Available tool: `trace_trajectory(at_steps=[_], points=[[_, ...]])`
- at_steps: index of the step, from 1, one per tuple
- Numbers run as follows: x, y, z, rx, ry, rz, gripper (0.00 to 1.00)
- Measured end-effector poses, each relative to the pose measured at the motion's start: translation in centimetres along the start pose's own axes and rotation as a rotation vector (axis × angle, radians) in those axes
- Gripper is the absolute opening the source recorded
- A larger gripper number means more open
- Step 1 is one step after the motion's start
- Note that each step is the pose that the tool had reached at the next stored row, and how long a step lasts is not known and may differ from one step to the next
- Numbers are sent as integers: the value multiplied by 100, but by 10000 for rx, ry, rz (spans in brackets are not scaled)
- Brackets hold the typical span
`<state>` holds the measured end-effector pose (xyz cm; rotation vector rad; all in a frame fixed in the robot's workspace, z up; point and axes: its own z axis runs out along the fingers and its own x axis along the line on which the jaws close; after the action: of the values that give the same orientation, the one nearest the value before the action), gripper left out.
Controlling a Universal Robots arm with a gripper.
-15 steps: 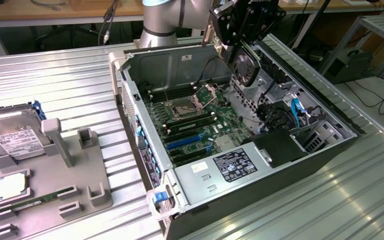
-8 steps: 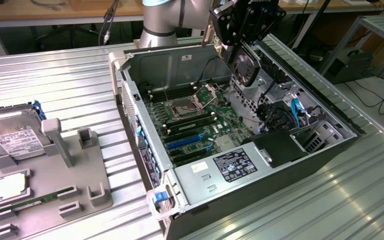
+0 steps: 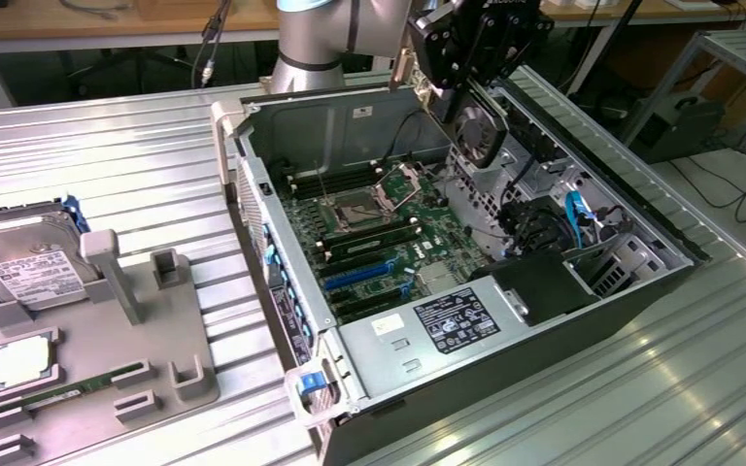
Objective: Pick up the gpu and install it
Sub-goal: 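Insert the gpu into the slot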
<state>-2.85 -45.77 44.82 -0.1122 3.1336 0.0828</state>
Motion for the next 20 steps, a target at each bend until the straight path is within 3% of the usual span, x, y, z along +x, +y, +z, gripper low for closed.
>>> trace_trajectory(at_steps=[10,20], points=[[0,-2,0,-8,69,-1305,28],[1,-5,0,-16,116,-2211,28]])
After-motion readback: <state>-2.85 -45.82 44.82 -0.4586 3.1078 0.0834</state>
